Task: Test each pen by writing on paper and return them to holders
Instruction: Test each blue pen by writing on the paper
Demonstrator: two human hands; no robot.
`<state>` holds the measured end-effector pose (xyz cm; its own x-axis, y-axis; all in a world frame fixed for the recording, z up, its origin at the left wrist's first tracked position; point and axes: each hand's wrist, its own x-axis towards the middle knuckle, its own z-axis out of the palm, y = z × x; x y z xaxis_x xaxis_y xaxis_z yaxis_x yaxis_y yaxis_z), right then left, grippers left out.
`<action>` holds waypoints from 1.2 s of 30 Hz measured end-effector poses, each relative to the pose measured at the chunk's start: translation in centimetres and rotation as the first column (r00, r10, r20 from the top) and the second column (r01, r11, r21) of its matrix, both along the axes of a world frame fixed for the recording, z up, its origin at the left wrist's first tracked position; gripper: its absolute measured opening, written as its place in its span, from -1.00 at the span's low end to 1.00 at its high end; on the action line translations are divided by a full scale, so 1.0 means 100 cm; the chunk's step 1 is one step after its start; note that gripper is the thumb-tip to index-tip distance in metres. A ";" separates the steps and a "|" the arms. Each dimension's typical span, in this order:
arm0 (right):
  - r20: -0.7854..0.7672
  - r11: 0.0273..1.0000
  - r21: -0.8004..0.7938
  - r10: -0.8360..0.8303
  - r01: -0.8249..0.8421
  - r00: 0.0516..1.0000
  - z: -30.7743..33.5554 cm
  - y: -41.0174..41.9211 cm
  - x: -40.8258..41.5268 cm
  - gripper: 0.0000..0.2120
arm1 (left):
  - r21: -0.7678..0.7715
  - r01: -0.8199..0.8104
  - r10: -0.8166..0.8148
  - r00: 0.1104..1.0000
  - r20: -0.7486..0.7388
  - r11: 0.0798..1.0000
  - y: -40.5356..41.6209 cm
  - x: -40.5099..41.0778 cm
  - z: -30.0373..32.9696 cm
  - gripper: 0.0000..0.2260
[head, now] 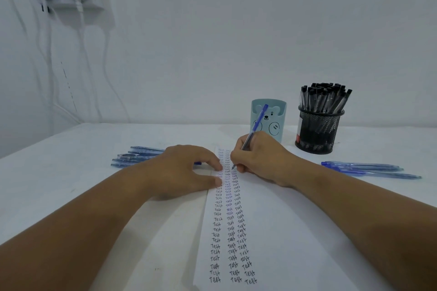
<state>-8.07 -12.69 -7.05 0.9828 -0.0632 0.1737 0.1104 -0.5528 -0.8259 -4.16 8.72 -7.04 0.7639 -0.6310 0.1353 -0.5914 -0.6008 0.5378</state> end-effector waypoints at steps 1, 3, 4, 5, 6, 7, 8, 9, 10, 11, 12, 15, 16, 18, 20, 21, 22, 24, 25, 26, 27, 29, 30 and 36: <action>0.007 1.000 -0.019 -0.001 0.002 1.000 0.000 0.000 0.000 -0.88 | -0.001 0.004 -0.004 1.000 0.000 1.000 0.000 0.000 0.000 -0.74; 0.023 0.999 -0.037 -0.001 0.002 1.000 0.000 0.001 -0.001 -0.87 | -0.003 0.010 -0.010 1.000 -0.007 1.000 0.000 0.001 -0.001 -0.75; 0.028 0.999 -0.041 -0.002 0.003 1.000 0.000 0.001 -0.001 -0.87 | -0.005 0.009 -0.010 1.000 -0.011 1.000 0.000 0.001 -0.001 -0.75; 0.033 0.999 -0.053 -0.005 0.006 0.999 0.000 0.001 -0.001 -0.87 | -0.007 0.007 -0.008 1.000 -0.015 1.000 0.000 0.001 0.000 -0.75; 0.039 0.997 -0.070 -0.008 0.011 0.999 0.001 0.001 -0.001 -0.87 | -0.010 0.007 -0.007 1.000 -0.014 1.000 0.000 0.001 0.000 -0.75; 0.046 0.996 -0.089 -0.011 0.015 0.999 0.001 0.002 -0.001 -0.87 | -0.010 0.008 -0.008 1.000 -0.012 1.000 0.000 0.001 0.000 -0.75; 0.054 0.994 -0.105 -0.014 0.019 0.998 0.001 0.002 -0.001 -0.87 | -0.008 0.010 -0.010 1.000 -0.010 1.000 0.000 0.001 0.000 -0.76; 0.060 0.993 -0.116 -0.015 0.022 0.998 0.001 0.002 -0.001 -0.87 | -0.007 0.012 -0.012 1.000 -0.010 1.000 0.000 0.001 -0.001 -0.75; 0.062 0.992 -0.121 -0.014 0.022 0.998 0.001 0.002 -0.001 -0.86 | -0.008 0.013 -0.013 1.000 -0.010 1.000 0.000 0.001 -0.001 -0.75; 0.058 0.993 -0.120 -0.012 0.019 0.998 0.001 0.002 -0.001 -0.86 | -0.012 0.011 -0.011 1.000 -0.012 1.000 0.000 0.000 -0.001 -0.76; 0.051 0.993 -0.116 -0.009 0.015 0.999 0.000 0.002 -0.002 -0.86 | -0.016 0.008 -0.008 1.000 -0.013 1.000 0.000 0.000 -0.001 -0.76; 0.050 0.995 -0.096 -0.004 0.009 0.999 -0.001 0.001 -0.001 -0.85 | -0.012 0.003 -0.003 1.000 -0.011 1.000 0.000 0.001 -0.001 -0.77; 0.054 0.996 -0.091 -0.003 0.008 0.999 -0.001 0.000 -0.001 -0.85 | -0.010 0.003 -0.003 1.000 -0.012 1.000 0.000 0.001 -0.001 -0.78; 0.054 0.995 -0.101 0.000 0.005 0.999 0.000 0.001 -0.001 -0.86 | -0.015 0.005 -0.006 1.000 -0.015 1.000 0.000 0.000 -0.001 -0.77; 0.059 0.992 -0.124 0.002 0.005 0.998 0.000 0.001 -0.001 -0.87 | -0.014 0.007 -0.007 1.000 -0.015 1.000 0.001 0.000 -0.001 -0.78; 0.066 0.990 -0.139 -0.001 0.010 0.998 0.000 0.002 -0.001 -0.87 | -0.010 0.006 -0.006 1.000 -0.016 1.000 0.001 0.000 -0.001 -0.78; 0.074 0.988 -0.152 -0.005 0.017 0.997 0.000 0.002 -0.001 -0.87 | -0.007 0.004 -0.004 1.000 -0.017 1.000 0.001 0.000 0.000 -0.79; 0.080 0.987 -0.161 -0.015 0.028 0.997 0.000 0.002 0.000 -0.86 | 0.000 -0.002 0.002 1.000 -0.017 1.000 0.000 -0.001 0.001 -0.79; 0.078 0.988 -0.153 -0.018 0.030 0.997 0.000 0.001 0.000 -0.86 | 0.002 -0.004 0.004 1.000 -0.016 1.000 0.000 -0.001 0.001 -0.79; 0.074 0.990 -0.140 -0.020 0.030 0.997 0.000 0.001 0.000 -0.86 | 0.004 -0.004 0.005 1.000 -0.016 1.000 0.000 -0.002 0.001 -0.79; 0.071 0.991 -0.128 -0.020 0.029 0.997 0.000 0.000 -0.001 -0.86 | 0.006 -0.004 0.004 1.000 -0.016 1.000 -0.001 -0.002 0.002 -0.79; 0.071 0.990 -0.137 -0.012 0.022 0.997 0.000 0.001 -0.001 -0.85 | 0.009 -0.002 0.003 1.000 -0.018 1.000 -0.001 -0.003 0.002 -0.78; 0.076 0.988 -0.150 -0.007 0.019 0.997 0.000 0.001 -0.002 -0.85 | 0.012 -0.003 0.003 1.000 -0.018 1.000 -0.001 -0.004 0.003 -0.78; 0.077 0.986 -0.168 0.001 0.012 0.997 0.001 0.002 -0.003 -0.84 | 0.008 -0.009 0.009 1.000 -0.027 1.000 -0.001 -0.004 0.003 -0.78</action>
